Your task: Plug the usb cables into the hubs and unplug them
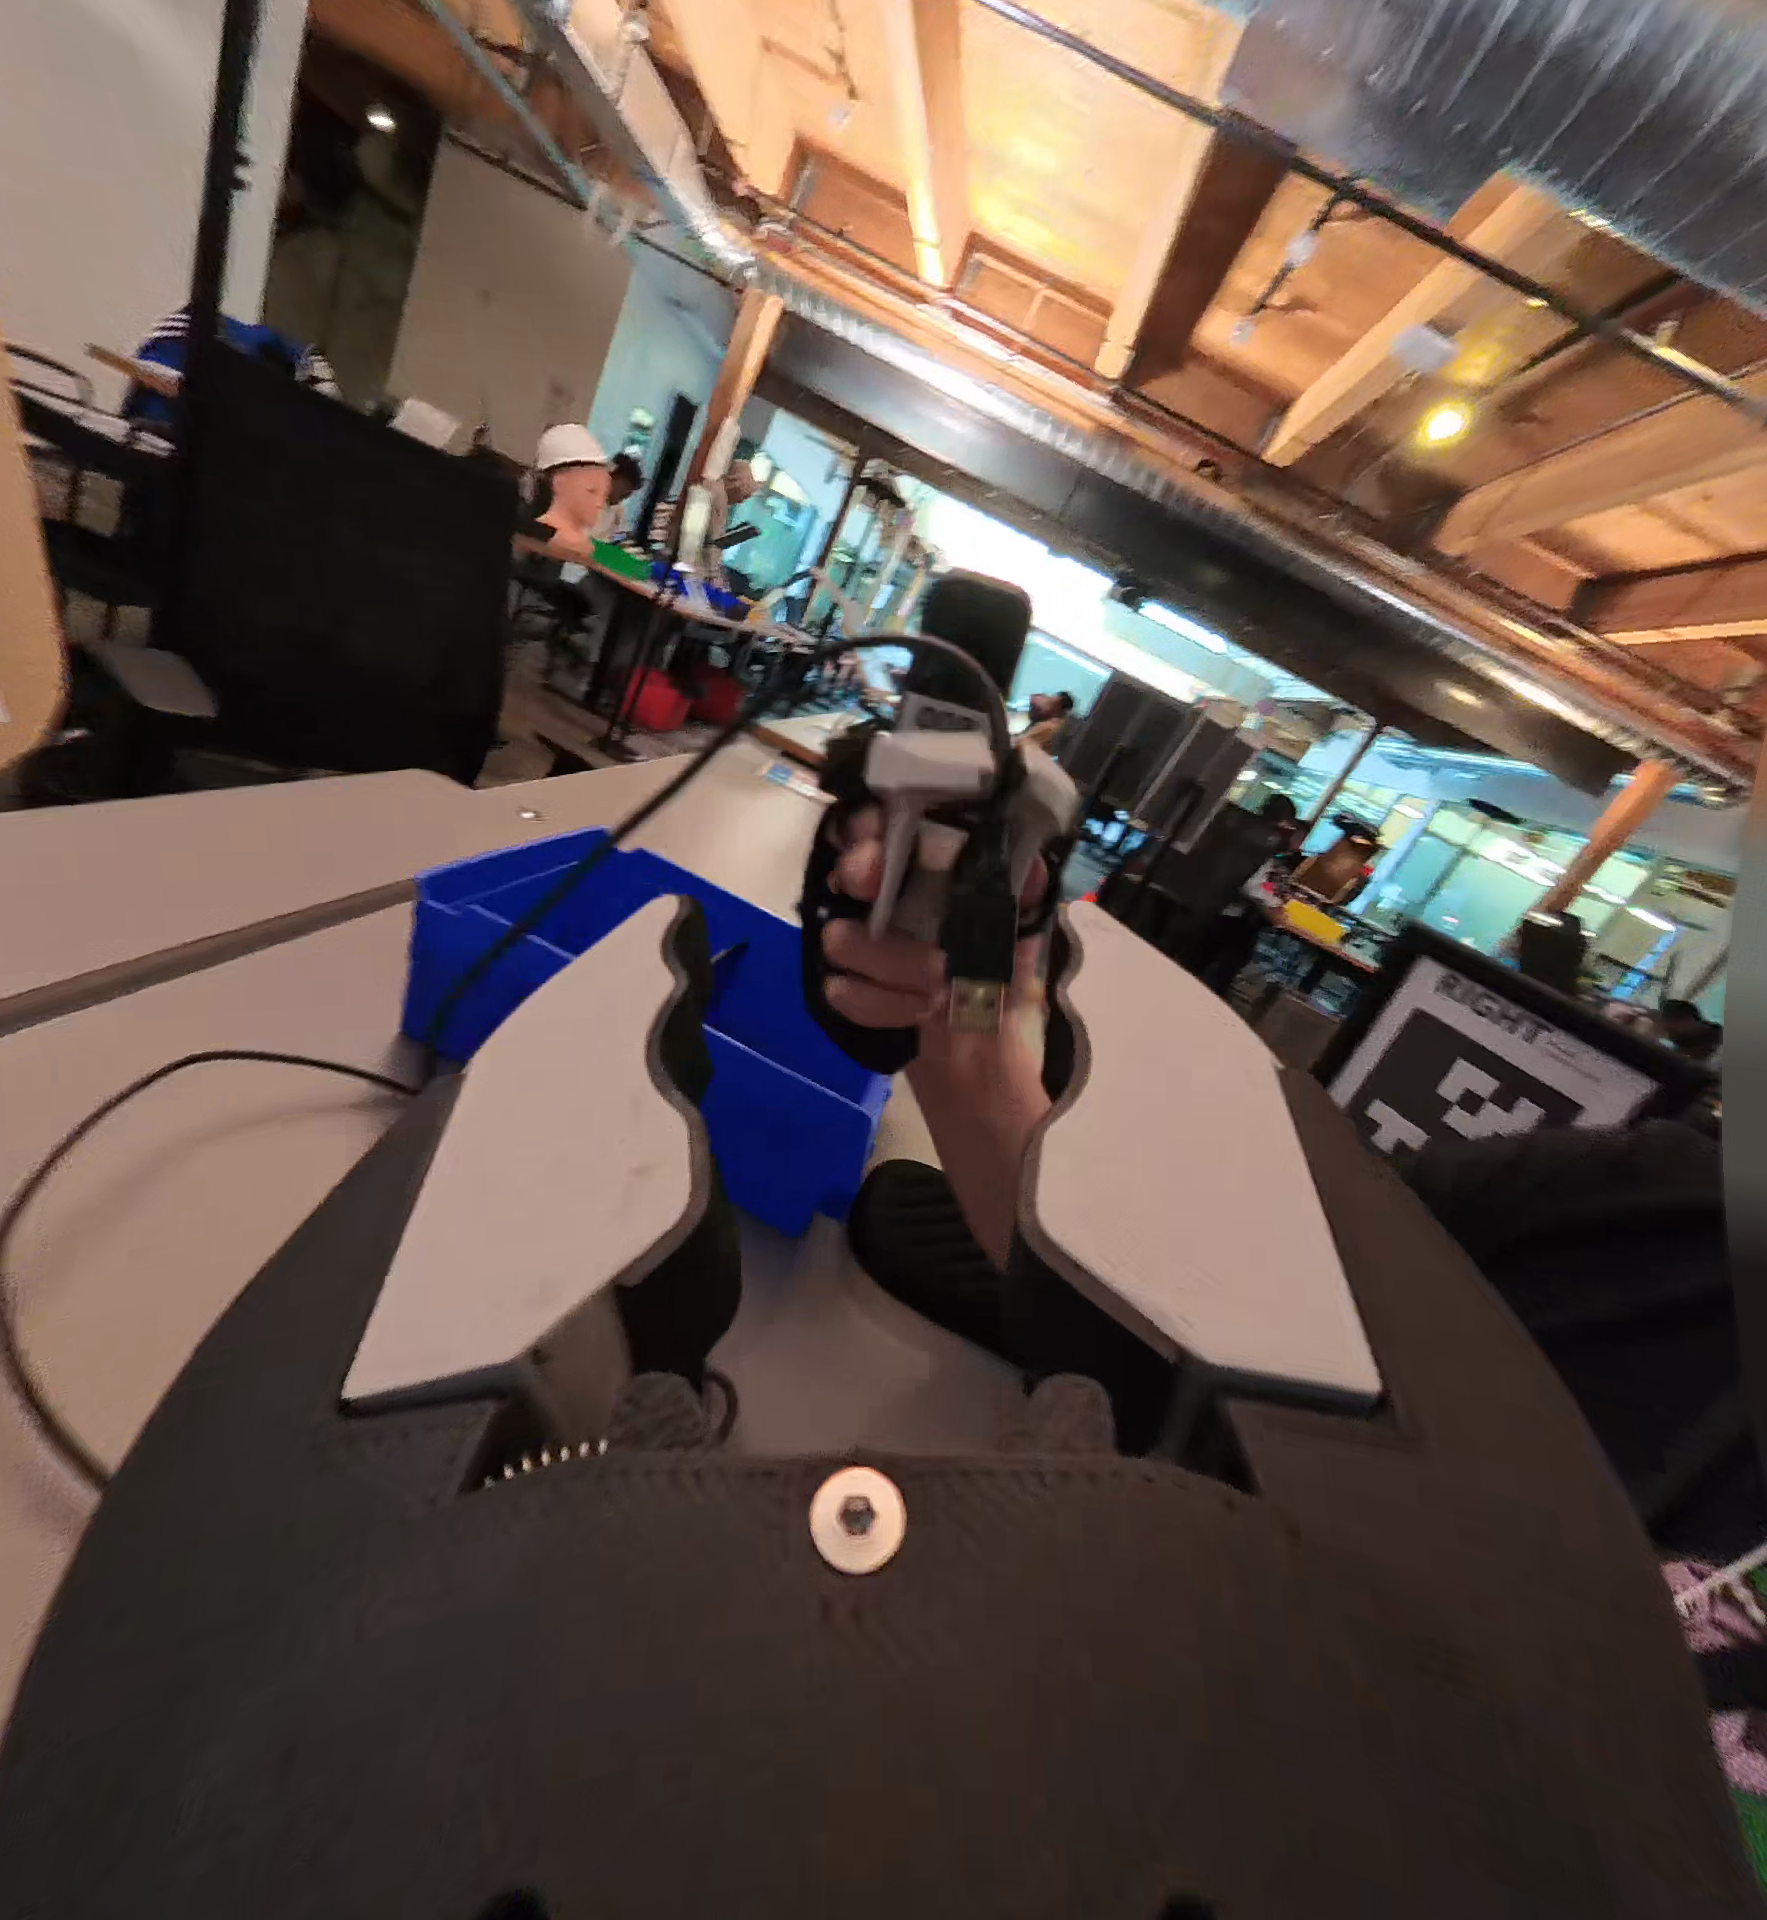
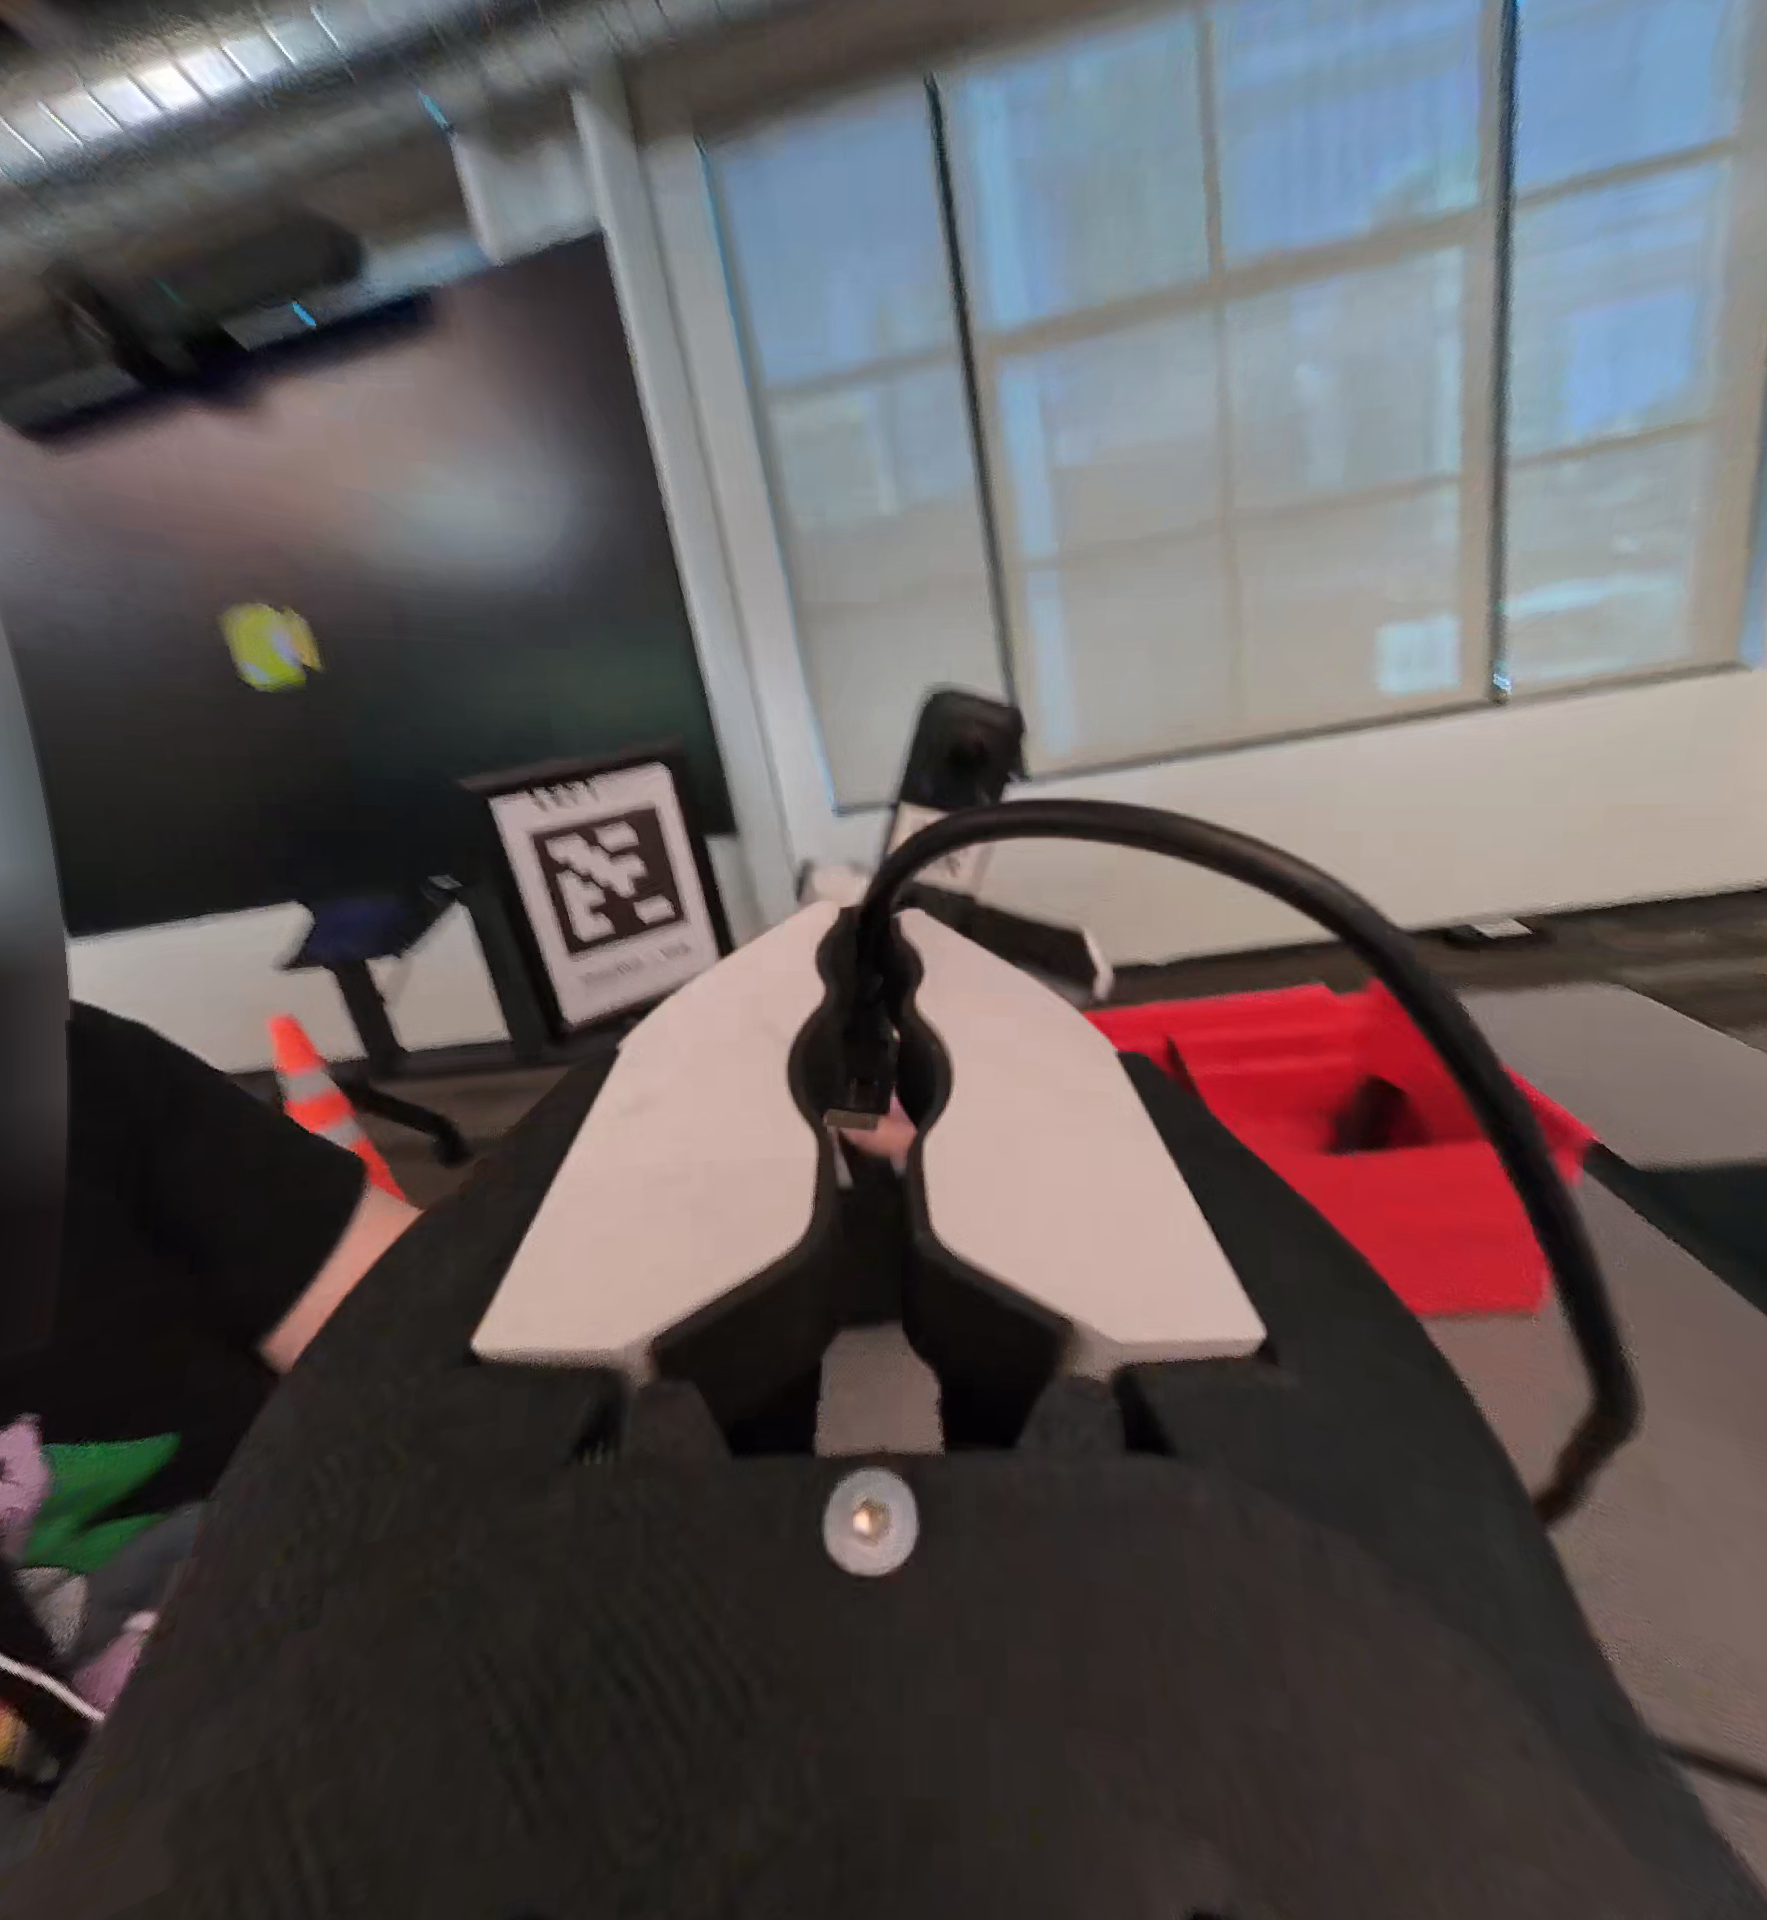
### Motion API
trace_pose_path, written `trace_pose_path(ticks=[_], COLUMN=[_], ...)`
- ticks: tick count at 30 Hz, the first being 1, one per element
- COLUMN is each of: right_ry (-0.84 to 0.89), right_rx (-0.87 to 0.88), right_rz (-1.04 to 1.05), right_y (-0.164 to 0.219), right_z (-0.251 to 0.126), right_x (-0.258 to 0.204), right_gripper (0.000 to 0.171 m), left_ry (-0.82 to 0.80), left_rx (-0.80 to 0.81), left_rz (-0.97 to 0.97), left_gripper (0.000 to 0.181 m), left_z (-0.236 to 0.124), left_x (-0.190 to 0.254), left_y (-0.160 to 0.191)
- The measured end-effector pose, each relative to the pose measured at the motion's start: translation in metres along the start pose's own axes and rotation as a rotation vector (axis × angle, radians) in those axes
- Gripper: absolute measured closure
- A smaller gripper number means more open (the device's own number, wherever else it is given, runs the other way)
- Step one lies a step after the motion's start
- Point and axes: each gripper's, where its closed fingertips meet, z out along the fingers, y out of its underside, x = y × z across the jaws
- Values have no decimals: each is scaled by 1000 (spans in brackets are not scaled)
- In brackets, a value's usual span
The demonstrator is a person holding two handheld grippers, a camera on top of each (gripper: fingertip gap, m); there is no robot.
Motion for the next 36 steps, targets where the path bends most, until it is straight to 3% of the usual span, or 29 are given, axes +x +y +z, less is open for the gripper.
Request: trace_pose_path(ticks=[4, 7, 12, 17, 21, 28, 36], right_ry=[-129, -138, -159, -170, -158, -163, -163], right_rx=[115, 139, 172, 129, -27, -53, -87], right_rz=[-30, -111, -227, -226, -214, -345, -286], right_y=[-5, -4, -3, 4, 21, 22, 30], right_z=[2, 4, 2, -2, -3, -4, -2], right_x=[-16, -21, -29, -23, -15, -24, -19], right_gripper=[166, 166, 166, 166, 166, 166, 166], left_ry=[181, 147, -8, -102, -152, -68, -194], left_rx=[60, 7, 0, 9, -37, -21, -81], left_rz=[57, 157, 325, 450, 493, 422, 609], left_gripper=[118, 123, 165, 167, 167, 160, 165], left_z=[14, 29, 36, 28, 22, 26, 28], left_x=[32, 39, 34, 34, 32, 41, 31], left_y=[16, 33, 39, 32, 31, 37, 43])
